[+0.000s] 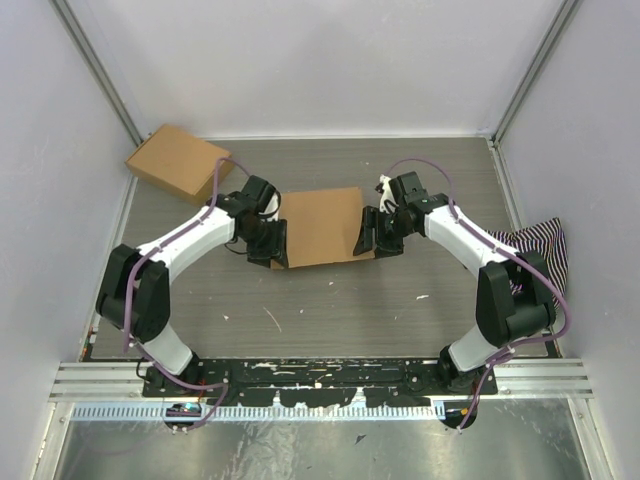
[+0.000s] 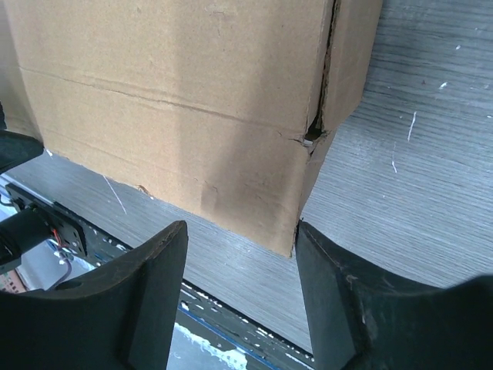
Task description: Fold the paper box
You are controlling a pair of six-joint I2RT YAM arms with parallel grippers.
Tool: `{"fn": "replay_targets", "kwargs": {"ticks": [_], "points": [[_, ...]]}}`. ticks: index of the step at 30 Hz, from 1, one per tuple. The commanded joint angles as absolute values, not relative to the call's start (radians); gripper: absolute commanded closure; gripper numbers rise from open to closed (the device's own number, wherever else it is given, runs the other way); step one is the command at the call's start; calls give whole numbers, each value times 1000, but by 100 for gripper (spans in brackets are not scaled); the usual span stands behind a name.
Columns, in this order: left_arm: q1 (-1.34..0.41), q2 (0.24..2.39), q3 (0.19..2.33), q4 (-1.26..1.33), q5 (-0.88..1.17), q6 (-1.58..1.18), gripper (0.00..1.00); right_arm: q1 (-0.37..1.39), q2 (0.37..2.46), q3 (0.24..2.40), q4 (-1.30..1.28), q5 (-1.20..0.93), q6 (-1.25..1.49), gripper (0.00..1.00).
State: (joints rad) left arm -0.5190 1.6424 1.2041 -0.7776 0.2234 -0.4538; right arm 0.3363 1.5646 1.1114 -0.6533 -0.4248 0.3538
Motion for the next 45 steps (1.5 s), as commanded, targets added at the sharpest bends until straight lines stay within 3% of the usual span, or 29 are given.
{"fn": "replay_targets", "kwargs": {"ticks": [1,15,28,30,31,32,33,45], "points": [[-525,1669,1199,-704,268,-465,47,344,1577,1117,-591,-473,338,38],[-525,1672,1159,-590,190,-490,47,346,1644,1027,-409,-293,355,38],[-525,1411,1149,-579,-9,-505,39,405,1332,891,-303,-117,370,33],[-525,1405,1167,-531,-3,-509,38,426,1286,866,-276,-115,391,44],[-525,1421,1181,-502,12,-512,38,438,1271,850,-255,-112,404,61],[-525,1445,1200,-475,34,-513,39,456,1263,833,-239,-96,418,88],[-525,1480,1223,-443,54,-519,41,468,1262,818,-231,-71,437,98],[-542,1849,1457,-398,184,-556,46,511,1373,739,-118,23,531,99]]}}
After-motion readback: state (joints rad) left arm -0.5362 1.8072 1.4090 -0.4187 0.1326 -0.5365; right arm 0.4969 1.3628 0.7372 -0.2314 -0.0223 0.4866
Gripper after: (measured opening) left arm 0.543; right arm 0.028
